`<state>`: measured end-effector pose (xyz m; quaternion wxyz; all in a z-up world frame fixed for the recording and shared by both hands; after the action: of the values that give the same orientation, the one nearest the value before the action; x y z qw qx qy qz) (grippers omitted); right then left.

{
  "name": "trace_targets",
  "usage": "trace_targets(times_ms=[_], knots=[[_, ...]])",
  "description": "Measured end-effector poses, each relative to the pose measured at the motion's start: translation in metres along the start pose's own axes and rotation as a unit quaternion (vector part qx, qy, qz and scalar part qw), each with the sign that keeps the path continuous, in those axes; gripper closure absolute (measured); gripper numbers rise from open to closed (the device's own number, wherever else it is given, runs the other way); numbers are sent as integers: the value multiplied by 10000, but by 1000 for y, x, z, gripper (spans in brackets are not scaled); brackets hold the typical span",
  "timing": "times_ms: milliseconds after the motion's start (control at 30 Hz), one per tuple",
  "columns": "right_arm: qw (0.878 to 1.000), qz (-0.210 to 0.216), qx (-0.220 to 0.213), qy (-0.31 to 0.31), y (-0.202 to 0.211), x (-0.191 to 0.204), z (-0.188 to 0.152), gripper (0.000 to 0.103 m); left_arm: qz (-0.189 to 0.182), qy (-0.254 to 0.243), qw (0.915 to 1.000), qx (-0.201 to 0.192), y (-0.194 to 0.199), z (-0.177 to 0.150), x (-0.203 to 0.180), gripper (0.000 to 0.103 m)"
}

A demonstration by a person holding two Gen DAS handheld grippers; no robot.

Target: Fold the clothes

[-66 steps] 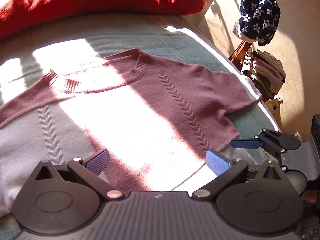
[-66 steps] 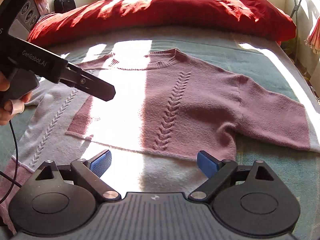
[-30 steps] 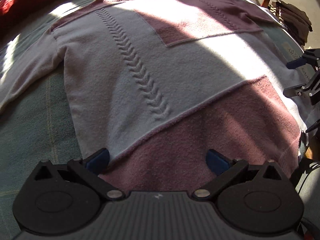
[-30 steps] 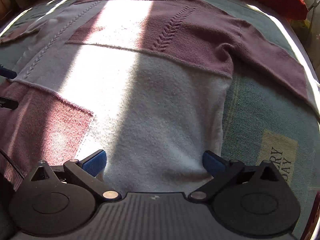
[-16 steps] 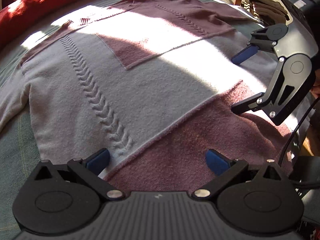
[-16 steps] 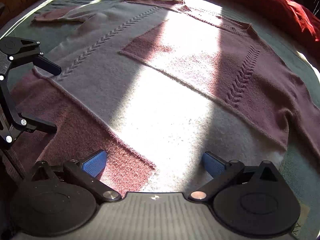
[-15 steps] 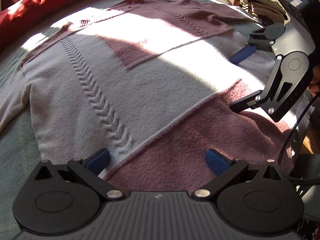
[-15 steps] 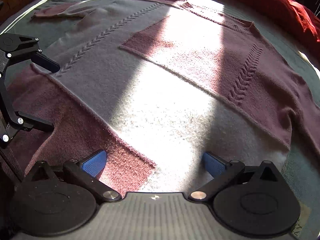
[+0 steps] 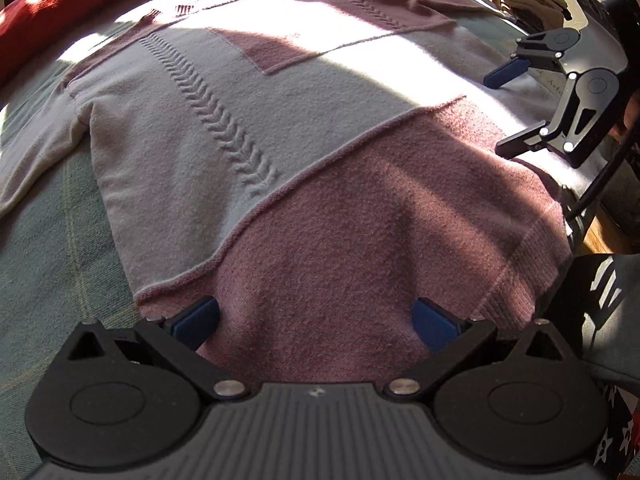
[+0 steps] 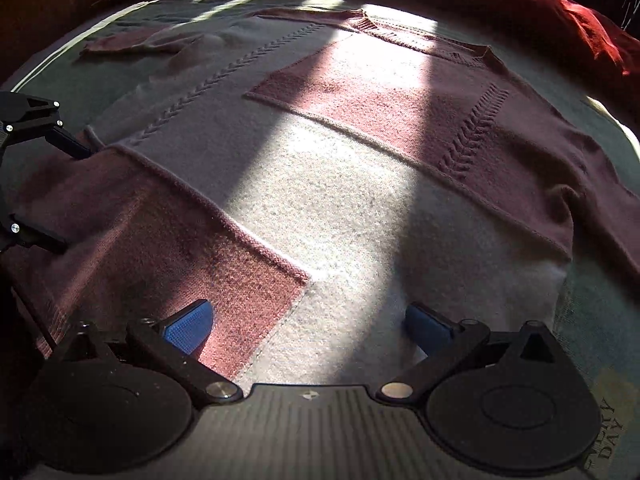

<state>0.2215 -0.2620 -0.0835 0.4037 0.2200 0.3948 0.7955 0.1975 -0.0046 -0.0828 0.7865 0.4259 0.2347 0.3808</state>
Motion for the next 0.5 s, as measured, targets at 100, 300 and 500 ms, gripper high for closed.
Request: trace_targets(times_ms=[100,300,500], knots=[[9990,-57,406,189,21,3,-29,0,-18,-241,9996,168,6,-1,-3,1],[9976,43,651,225,42,6,-33,0,-130,-729,9972,-85,16,20,-20,1],[9997,190,42,151,18,-3,1,0,-534,-1161,9913,-308,-12,45,-41,1]])
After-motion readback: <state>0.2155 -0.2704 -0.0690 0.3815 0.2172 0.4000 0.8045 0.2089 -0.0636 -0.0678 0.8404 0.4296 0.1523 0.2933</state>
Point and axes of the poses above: each gripper's, at about its wrist camera, not at the fingertips, and y roughly against the way its jaws point, x to its left, z to its top, the point moved 2 cm from there along -y, roughly the way its jaws point, and after that the axes turned 9 degrees about -x, right-handed, at the moved point
